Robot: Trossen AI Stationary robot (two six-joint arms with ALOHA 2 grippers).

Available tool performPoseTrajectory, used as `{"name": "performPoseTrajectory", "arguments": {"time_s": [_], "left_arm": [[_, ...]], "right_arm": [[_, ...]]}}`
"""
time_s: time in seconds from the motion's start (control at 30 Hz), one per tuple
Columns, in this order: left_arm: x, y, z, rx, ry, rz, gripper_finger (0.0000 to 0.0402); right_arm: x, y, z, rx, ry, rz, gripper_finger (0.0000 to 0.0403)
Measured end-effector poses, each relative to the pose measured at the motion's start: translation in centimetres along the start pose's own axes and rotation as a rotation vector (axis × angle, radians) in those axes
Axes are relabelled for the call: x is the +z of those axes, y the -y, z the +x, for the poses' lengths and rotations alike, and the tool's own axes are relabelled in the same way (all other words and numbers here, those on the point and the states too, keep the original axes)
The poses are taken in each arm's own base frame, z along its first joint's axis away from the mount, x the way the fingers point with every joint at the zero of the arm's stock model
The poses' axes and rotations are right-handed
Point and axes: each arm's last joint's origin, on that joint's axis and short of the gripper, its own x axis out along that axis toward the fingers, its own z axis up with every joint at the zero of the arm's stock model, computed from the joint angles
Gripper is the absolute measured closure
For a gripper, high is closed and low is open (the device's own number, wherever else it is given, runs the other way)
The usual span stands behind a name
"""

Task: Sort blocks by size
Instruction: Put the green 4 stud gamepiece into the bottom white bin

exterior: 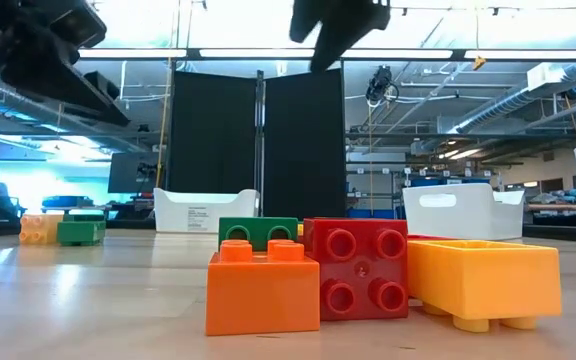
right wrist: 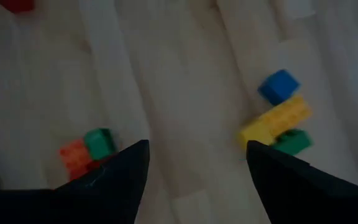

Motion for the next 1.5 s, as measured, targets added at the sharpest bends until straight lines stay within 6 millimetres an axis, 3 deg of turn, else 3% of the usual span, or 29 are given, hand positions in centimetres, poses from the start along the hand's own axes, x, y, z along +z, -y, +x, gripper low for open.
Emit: {"name": "performPoseTrajectory", "arguments": {"time_s": [0.37,0.83,1.13,1.5], "left_arm": [[-0.6,-0.1,-0.1,-0.009,-0.066,0.029,0.0198],[-0.8,-0.1,-0.1,-0.025,-0.083,0.043,0.0198],[-0.8,-0.1,-0.1,-0.025,-0.083,0.043,0.0198],[-0.7,-0.1,-0.1,-0.024,-0.081,0.023,0.0198]], "right_arm": [[0.5,-2.2,3.9,0.028,-0.151,0.066,0.0124],[-1.9,-5.3,9.5,0.119,-0.276,-0.198,0.0125],[-1.6,-6.4,9.0,0.178,-0.188,-0.256,0.0132],[-1.9,-6.3,10.9,0.234,-0.177,-0.305,0.0134]]}}
